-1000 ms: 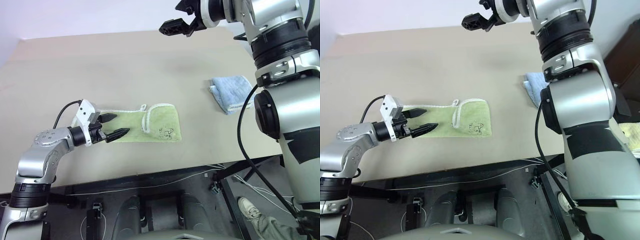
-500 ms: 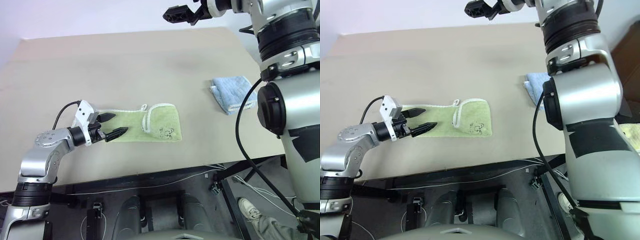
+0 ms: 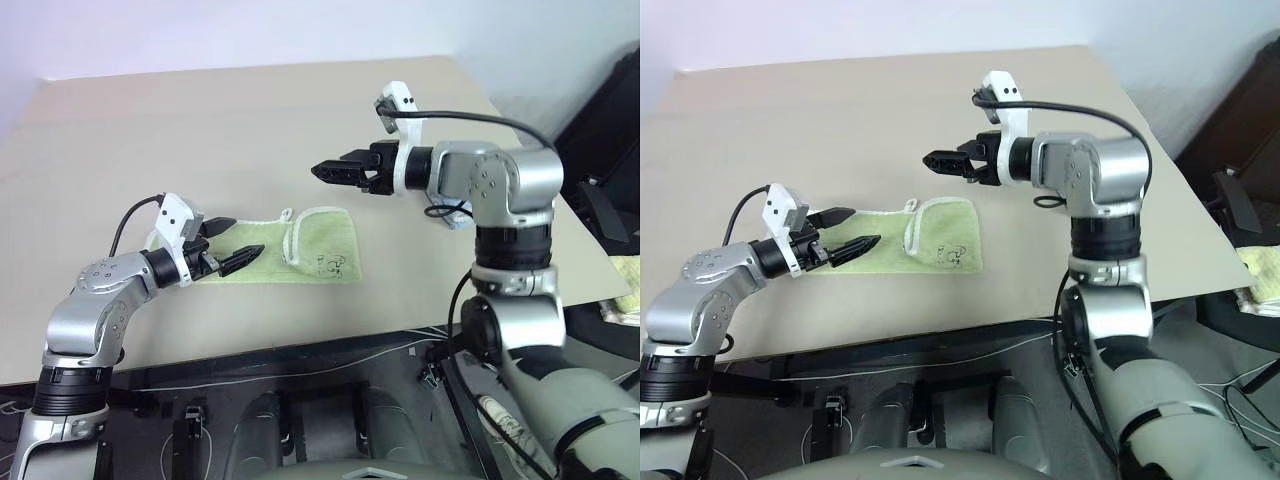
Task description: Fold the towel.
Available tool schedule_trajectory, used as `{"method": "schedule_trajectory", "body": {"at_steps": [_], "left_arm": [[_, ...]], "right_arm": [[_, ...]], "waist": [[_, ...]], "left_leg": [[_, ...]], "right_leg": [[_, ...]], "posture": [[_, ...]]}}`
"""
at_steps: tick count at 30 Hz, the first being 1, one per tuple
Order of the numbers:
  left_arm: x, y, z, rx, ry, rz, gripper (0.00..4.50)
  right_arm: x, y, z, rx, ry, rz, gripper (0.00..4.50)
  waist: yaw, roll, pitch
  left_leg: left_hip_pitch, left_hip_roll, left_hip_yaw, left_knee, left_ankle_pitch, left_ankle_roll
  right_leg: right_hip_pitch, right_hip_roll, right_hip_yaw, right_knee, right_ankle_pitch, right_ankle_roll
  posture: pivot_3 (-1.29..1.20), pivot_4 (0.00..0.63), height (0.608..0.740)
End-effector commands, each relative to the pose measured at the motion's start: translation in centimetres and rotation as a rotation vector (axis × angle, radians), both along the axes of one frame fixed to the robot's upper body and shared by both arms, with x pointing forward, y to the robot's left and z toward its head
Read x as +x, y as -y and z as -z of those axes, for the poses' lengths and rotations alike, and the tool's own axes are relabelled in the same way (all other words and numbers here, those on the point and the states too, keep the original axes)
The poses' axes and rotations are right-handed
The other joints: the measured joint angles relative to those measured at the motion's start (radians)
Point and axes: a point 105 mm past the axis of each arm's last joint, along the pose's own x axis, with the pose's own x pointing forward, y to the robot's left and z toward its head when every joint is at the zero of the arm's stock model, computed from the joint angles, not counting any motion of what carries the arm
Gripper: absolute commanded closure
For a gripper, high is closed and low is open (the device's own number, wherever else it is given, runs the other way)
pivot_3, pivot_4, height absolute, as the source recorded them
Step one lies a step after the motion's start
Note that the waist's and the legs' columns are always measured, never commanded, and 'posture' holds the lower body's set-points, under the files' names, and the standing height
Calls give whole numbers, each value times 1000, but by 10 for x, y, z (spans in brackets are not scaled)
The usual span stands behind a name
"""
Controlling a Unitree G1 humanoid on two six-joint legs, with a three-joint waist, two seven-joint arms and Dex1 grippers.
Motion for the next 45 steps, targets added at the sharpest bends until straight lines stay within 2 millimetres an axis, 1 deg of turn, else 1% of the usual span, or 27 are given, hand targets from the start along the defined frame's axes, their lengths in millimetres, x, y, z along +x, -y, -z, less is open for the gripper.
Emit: {"method": "schedule_trajectory", "body": {"at_steps": [1, 2, 4, 5, 7, 9, 12, 15, 16, 17, 18, 19, 20, 23, 26, 28, 31, 34, 36, 38, 40, 41, 45], "left_arm": [[-2, 3, -15, -19, 71, -3, 0], [-3, 7, -16, -33, 76, 5, 0], [-5, 17, -19, -78, 80, 41, 0], [-5, 22, -20, -98, 84, 56, 180], [-7, 29, -23, -142, 81, 87, 621], [-10, 39, -25, -171, 87, 132, 1280], [-3, 48, -22, -167, 90, 153, 2263], [-1, 55, -17, -173, 78, 190, 3345], [1, 56, -14, -166, 75, 198, 3677], [4, 58, -11, -159, 71, 204, 4052], [7, 59, -8, -150, 70, 207, 4371], [14, 61, -3, -126, 77, 191, 4443], [20, 63, 1, -101, 88, 176, 4443], [32, 73, 19, -29, 107, 194, 4443], [40, 84, 26, -31, 121, 206, 4443], [42, 88, 29, -35, 123, 218, 4443], [34, 84, 41, 5, 99, 233, 4443], [21, 72, 54, 23, 48, 227, 4443], [16, 65, 60, 44, 31, 220, 4443], [15, 59, 63, 49, 17, 194, 4443], [16, 56, 63, 44, 10, 174, 4443], [19, 55, 63, 44, 12, 160, 4443], [25, 55, 62, 20, 16, 131, 4443]], "right_arm": [[-8, 2, 15, 78, 13, 66, 8], [-11, 1, 25, 86, -9, 70, 8], [-17, 1, 41, 79, -19, 80, 386], [-18, 2, 46, 84, -14, 86, 603], [-20, 3, 48, 109, 6, 98, 1252], [-18, 6, 52, 123, 11, 123, 1945], [-13, 8, 56, 139, 27, 165, 2935], [-9, 8, 56, 155, 60, 202, 3975], [-8, 7, 56, 146, 79, 207, 4285], [-5, 6, 58, 142, 94, 223, 4500], [-1, 7, 60, 137, 108, 256, 4500], [5, 9, 66, 128, 91, 298, 4500], [9, 9, 69, 126, 85, 322, 4500], [9, 0, 73, 100, 134, 290, 4500], [13, -7, 80, 101, 132, 300, 4500], [14, -11, 85, 110, 119, 302, 4500], [13, -19, 103, 77, 97, 286, 4500], [10, -23, 130, 14, 67, 299, 4500], [8, -26, 143, -6, 52, 298, 4500], [6, -27, 157, -32, 36, 308, 4500], [5, -26, 168, -72, 47, 309, 4500], [3, -26, 172, -84, 55, 304, 4500], [4, -25, 180, -84, 72, 316, 4500]], "waist": [[1, 0, 0], [2, 0, 0], [2, 0, 0], [1, 0, 0], [0, 0, 0], [-2, 0, 0], [-1, 0, 0], [-2, 0, 0], [-2, 0, 0], [-1, 0, 0], [-1, 0, 0], [-1, 0, 0], [-1, 0, 0], [1, 0, 0], [0, 0, 0], [-1, 0, 0], [-4, 0, 0], [-7, 0, 0], [-5, 0, 0], [-3, 0, 0], [-4, 0, -1], [-4, 0, -1], [-5, 0, -4]], "left_leg": [[1, 0, 0, 0, 0, 0], [1, 0, 0, 1, 0, 0], [0, -1, 0, 2, 0, 0], [0, -1, 0, 2, 0, 0], [0, -1, 0, 3, 0, 0], [1, -1, -1, 3, 0, 0], [3, 0, -1, 2, 1, 0], [3, 0, -2, 2, 1, -1], [3, 0, -1, 2, 1, -1], [3, 0, -1, 2, 1, -1], [4, 0, -1, 2, 1, -1], [4, 0, -1, 2, 1, -1], [5, 0, -1, 2, 1, -1], [6, 0, -1, 2, 1, -1], [6, 0, -1, 2, 1, 0], [6, 0, -1, 2, 1, -1], [6, 1, -1, 1, 1, -1], [7, 1, -1, 0, 1, -1], [7, 1, -1, 0, 1, -1], [9, 1, -1, 0, 1, -1], [18, 2, -1, -1, -1, -3], [19, 2, -1, -2, -1, -4], [20, 6, -1, -2, -2, -4]], "right_leg": [[1, 0, 0, 0, 0, 0], [2, 0, 0, 0, 0, 0], [2, 0, 0, 0, 0, 0], [2, 0, 0, 0, 0, 0], [3, 0, 0, 0, 0, 0], [3, 1, 0, 0, 0, 0], [5, 2, 0, 0, 0, 0], [5, 2, 0, 0, 0, -1], [5, 2, 0, 0, 0, -1], [5, 2, 0, -1, 0, -1], [6, 2, 0, -1, 0, -1], [6, 2, 0, -1, 0, -1], [6, 3, 0, -1, 0, -1], [9, 2, 0, -2, -2, -3], [9, 2, 0, -2, -2, -3], [9, 2, 0, -2, -1, -2], [8, 3, 0, -2, -1, -1], [8, 3, 0, -2, -1, -1], [8, 3, 0, -2, -1, -1], [10, 3, 0, -2, -1, -2], [18, 2, 0, -4, -2, -4], [19, 2, 0, -5, -2, -4], [20, 2, 0, -6, -2, -6]], "posture": [[0, 150, 740], [0, 150, 740], [0, 150, 740], [0, 150, 740], [0, 150, 740], [0, 150, 740], [0, 150, 740], [0, 150, 740], [0, 150, 740], [0, 150, 740], [0, 150, 740], [0, 150, 740], [0, 150, 740], [0, 150, 740], [0, 150, 740], [0, 150, 740], [0, 150, 740], [0, 150, 740], [0, 150, 740], [0, 150, 740], [0, 150, 740], [0, 150, 740], [0, 150, 740]]}}
